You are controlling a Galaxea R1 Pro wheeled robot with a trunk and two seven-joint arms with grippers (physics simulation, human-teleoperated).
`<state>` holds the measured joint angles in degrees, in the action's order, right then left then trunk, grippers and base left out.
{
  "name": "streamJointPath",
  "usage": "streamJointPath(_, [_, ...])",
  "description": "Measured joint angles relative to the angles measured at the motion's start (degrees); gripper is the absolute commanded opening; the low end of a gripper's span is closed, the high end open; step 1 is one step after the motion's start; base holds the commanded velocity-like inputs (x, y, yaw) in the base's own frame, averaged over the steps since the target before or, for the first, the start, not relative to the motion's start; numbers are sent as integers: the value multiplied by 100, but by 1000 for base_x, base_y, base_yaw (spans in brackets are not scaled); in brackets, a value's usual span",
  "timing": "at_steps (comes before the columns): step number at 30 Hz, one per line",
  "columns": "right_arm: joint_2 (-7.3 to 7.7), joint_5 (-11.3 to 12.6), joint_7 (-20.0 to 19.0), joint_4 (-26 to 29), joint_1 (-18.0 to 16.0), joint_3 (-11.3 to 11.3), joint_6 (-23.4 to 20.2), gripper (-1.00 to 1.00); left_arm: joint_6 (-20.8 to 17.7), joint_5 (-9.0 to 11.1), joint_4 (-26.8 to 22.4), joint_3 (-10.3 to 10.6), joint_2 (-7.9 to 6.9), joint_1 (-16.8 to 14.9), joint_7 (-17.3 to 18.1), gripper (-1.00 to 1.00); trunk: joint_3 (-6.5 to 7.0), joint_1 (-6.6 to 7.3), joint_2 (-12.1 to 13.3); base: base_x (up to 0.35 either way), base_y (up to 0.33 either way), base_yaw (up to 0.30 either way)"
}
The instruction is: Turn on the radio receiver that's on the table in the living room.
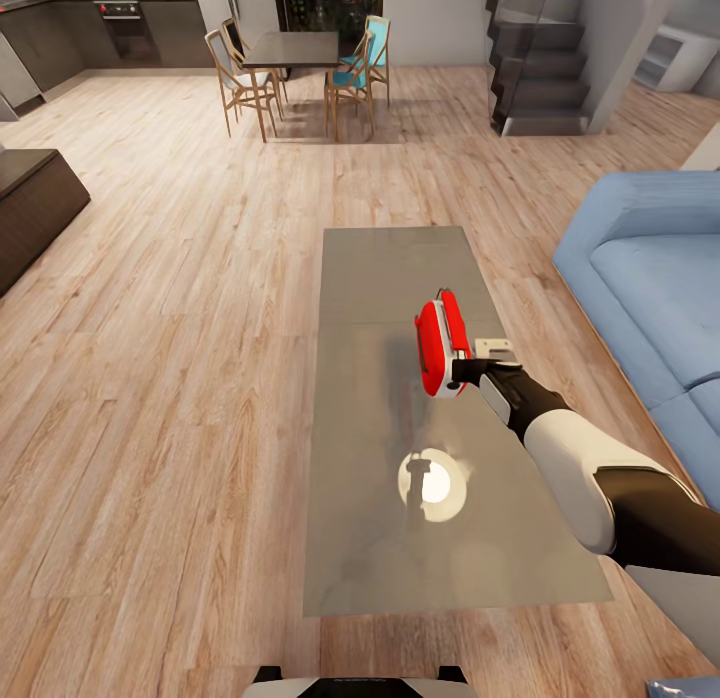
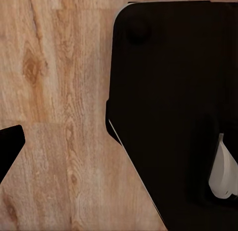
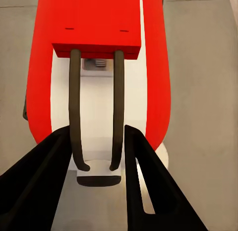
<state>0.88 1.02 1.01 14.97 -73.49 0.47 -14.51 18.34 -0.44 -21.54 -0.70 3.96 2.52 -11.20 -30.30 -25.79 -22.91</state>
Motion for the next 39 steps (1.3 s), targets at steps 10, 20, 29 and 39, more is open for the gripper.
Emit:
streamJointPath(10, [0,0,1,-63,0,-2,16,-100,-6,-6,0,0,0,0,-5,100,0,0,0,0,0,0])
streamJointPath(20, [0,6,49,-84,1,-3,23,-100,-6,-4,0,0,0,-1,-7,100,0,0,0,0,0,0])
streamJointPath(29, [-58,-179,484,-301,0,-6,581,-100,-6,8,0,0,0,0,3,100,0,0,0,0,0,0])
streamJointPath(39, [-801,-1623,4106,-276,0,623,1416,-100,-6,16,0,-6,8,-1,4,100,1,0,-1,0,0,0])
